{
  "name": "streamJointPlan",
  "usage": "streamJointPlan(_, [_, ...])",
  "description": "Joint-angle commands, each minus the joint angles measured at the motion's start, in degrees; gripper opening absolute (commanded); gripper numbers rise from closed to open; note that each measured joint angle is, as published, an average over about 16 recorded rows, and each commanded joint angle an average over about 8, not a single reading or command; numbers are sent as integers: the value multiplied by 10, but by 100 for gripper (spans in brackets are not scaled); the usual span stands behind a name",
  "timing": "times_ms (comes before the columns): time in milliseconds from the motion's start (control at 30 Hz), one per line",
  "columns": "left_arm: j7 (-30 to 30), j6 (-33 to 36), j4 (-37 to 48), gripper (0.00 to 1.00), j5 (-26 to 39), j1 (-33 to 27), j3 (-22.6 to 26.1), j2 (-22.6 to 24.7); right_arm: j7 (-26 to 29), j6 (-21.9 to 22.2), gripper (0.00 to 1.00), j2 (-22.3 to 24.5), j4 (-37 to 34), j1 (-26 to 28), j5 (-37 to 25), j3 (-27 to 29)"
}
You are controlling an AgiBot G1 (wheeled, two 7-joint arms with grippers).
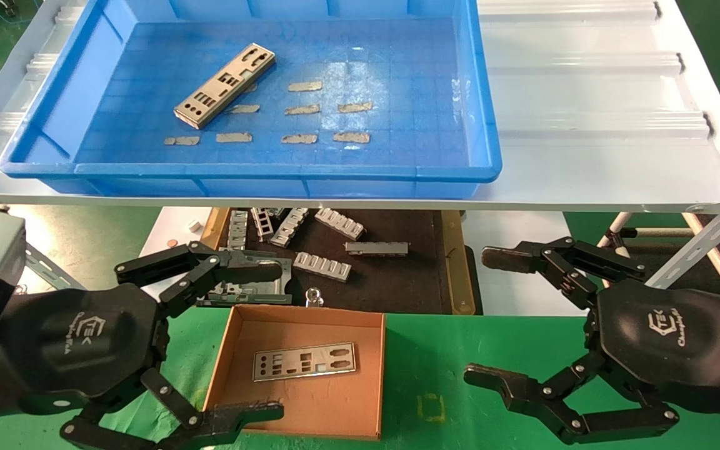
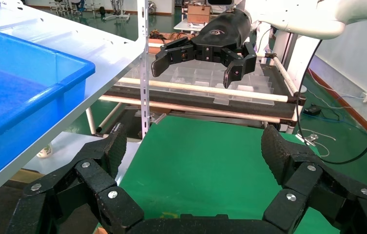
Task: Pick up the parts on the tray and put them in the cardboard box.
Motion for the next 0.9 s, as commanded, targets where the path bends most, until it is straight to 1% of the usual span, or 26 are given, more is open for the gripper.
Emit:
streamJointPlan(33, [0,0,0,100,0,0,0,0,0,0,100,0,0,0,0,0])
streamJointPlan(900, [0,0,0,100,0,0,0,0,0,0,100,0,0,0,0,0])
